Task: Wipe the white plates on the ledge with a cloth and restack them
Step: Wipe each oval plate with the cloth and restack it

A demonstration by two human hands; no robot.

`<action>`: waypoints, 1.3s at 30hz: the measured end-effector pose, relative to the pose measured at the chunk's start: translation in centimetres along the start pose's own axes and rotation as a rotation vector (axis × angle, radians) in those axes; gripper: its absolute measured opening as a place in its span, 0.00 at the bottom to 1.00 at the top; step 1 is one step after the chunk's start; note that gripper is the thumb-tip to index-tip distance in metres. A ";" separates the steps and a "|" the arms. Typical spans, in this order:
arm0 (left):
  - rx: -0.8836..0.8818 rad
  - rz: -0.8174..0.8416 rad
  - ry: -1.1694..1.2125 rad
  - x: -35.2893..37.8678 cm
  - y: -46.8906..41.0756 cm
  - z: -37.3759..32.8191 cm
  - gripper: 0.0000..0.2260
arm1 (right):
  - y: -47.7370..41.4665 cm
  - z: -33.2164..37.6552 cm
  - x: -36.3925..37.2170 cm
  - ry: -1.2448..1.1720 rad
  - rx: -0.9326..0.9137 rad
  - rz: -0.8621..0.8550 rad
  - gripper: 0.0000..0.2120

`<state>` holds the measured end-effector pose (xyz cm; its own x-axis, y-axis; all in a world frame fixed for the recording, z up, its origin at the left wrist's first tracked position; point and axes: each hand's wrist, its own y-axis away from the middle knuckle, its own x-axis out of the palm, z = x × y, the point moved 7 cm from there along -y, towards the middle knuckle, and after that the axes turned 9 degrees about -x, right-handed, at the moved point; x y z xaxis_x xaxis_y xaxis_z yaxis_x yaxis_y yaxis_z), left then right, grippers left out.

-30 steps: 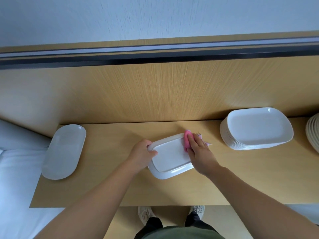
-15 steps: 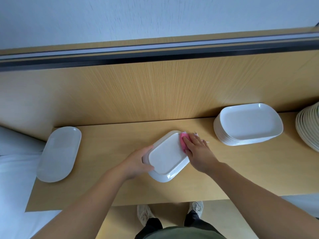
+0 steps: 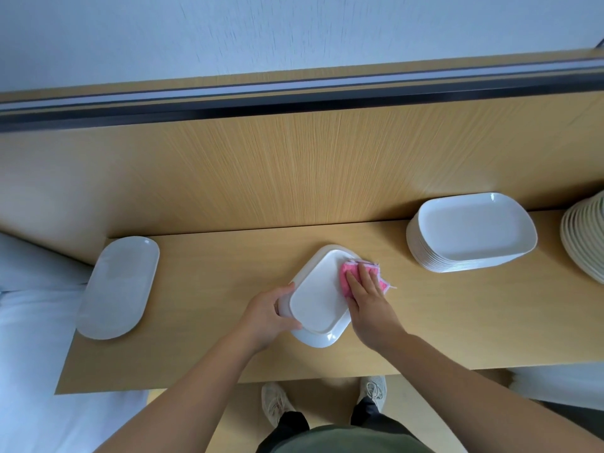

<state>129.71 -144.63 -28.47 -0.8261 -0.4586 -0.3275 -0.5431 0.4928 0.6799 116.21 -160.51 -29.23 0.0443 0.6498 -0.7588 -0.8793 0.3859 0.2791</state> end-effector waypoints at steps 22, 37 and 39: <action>0.035 -0.092 -0.032 1.6 1.7 -0.8 0.35 | 1.1 1.9 0.6 0.282 -0.286 0.213 0.25; 0.030 -0.078 -0.079 1.6 1.5 -1.6 0.36 | -4.7 2.5 -1.4 0.360 -0.155 0.229 0.27; 0.031 -0.076 -0.075 1.4 1.4 -1.8 0.36 | -4.4 3.0 -0.9 0.363 -0.235 0.253 0.27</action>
<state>128.02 -145.91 -26.81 -0.7908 -0.4393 -0.4261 -0.6078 0.4817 0.6313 121.45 -160.79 -28.00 -0.3158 0.4179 -0.8518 -0.9260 0.0603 0.3728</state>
